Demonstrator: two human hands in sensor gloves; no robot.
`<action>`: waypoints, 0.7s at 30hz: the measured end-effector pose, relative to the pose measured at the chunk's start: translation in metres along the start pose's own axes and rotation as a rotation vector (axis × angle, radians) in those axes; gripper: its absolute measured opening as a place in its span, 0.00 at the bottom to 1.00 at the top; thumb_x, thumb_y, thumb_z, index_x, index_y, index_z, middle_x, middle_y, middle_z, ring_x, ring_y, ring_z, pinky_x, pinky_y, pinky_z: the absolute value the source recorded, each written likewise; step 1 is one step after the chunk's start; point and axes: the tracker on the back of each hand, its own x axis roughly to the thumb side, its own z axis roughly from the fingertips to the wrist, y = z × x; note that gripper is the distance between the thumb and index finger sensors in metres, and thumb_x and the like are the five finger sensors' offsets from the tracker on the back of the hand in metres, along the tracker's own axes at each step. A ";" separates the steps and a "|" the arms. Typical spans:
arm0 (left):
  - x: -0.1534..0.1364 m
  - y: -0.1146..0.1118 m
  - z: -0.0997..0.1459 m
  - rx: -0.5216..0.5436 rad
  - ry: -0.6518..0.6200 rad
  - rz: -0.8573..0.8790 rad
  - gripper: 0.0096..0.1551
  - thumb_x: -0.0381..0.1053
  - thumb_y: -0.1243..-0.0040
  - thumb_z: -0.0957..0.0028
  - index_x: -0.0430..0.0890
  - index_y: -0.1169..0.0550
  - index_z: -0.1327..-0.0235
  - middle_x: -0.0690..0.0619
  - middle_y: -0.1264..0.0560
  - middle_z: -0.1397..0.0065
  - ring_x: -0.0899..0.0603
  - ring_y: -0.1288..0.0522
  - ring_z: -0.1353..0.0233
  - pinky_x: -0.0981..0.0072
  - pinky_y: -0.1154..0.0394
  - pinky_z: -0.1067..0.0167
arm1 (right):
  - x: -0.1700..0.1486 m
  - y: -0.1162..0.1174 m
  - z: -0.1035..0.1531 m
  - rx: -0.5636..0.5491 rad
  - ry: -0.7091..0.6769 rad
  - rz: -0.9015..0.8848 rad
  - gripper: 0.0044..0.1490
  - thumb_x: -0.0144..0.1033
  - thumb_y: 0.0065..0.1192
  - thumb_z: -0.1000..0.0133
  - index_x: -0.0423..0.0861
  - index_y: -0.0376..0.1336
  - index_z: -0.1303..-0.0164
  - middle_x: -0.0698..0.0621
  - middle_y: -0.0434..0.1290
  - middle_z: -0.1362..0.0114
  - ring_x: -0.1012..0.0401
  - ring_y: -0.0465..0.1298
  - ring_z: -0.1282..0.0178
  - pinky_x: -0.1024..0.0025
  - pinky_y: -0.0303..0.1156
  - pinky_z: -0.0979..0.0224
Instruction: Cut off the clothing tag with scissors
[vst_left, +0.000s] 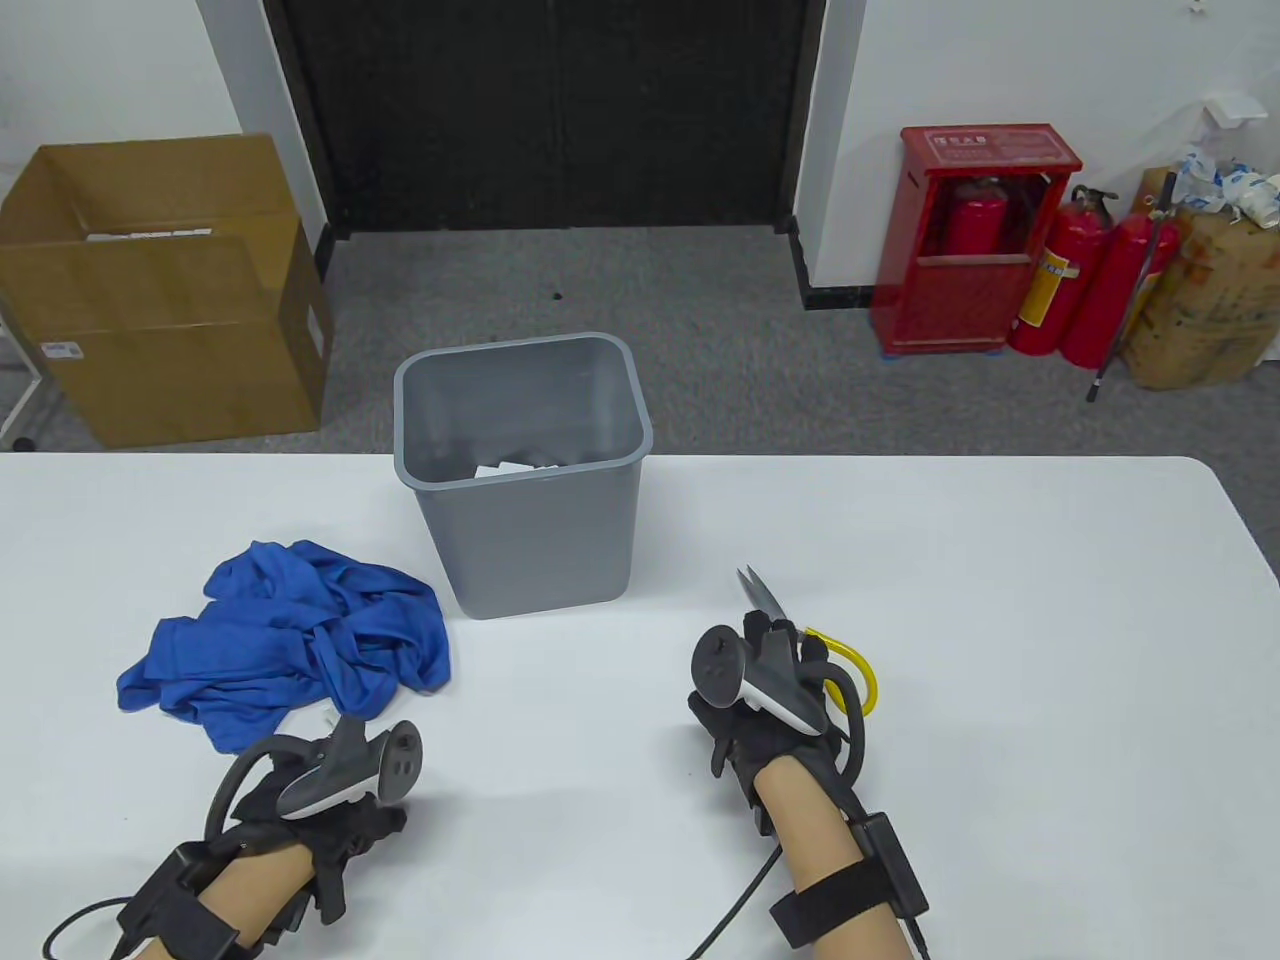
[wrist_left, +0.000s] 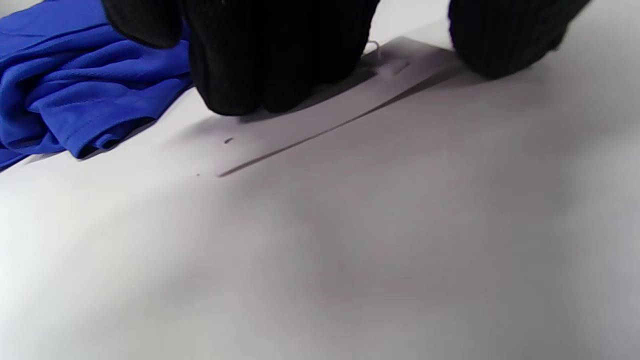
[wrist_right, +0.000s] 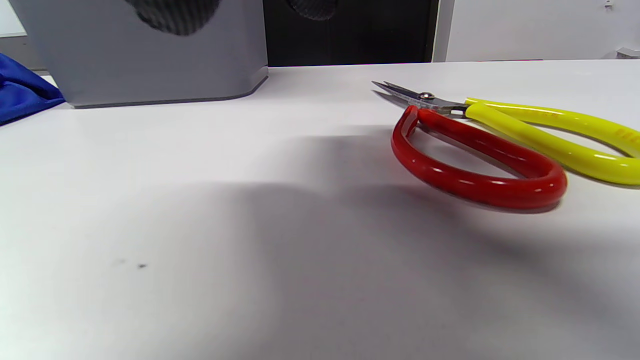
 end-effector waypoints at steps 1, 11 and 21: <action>-0.001 -0.001 0.000 0.004 0.002 0.018 0.43 0.73 0.39 0.48 0.47 0.27 0.28 0.49 0.22 0.28 0.39 0.18 0.28 0.34 0.32 0.24 | 0.000 0.000 0.000 0.001 0.000 0.002 0.49 0.59 0.48 0.48 0.44 0.45 0.22 0.36 0.38 0.16 0.34 0.43 0.19 0.28 0.36 0.27; 0.008 -0.004 0.005 0.138 0.015 -0.070 0.28 0.63 0.40 0.40 0.47 0.21 0.35 0.51 0.17 0.34 0.41 0.13 0.34 0.38 0.27 0.27 | 0.000 -0.001 0.001 0.008 0.008 0.015 0.49 0.59 0.48 0.49 0.44 0.45 0.22 0.36 0.39 0.16 0.34 0.43 0.19 0.28 0.36 0.27; -0.040 0.067 0.019 0.370 0.155 0.043 0.21 0.58 0.36 0.39 0.54 0.20 0.37 0.55 0.16 0.37 0.45 0.13 0.37 0.40 0.29 0.26 | -0.002 0.001 0.001 0.005 -0.001 -0.017 0.49 0.59 0.48 0.49 0.44 0.45 0.22 0.36 0.39 0.16 0.34 0.43 0.19 0.28 0.36 0.27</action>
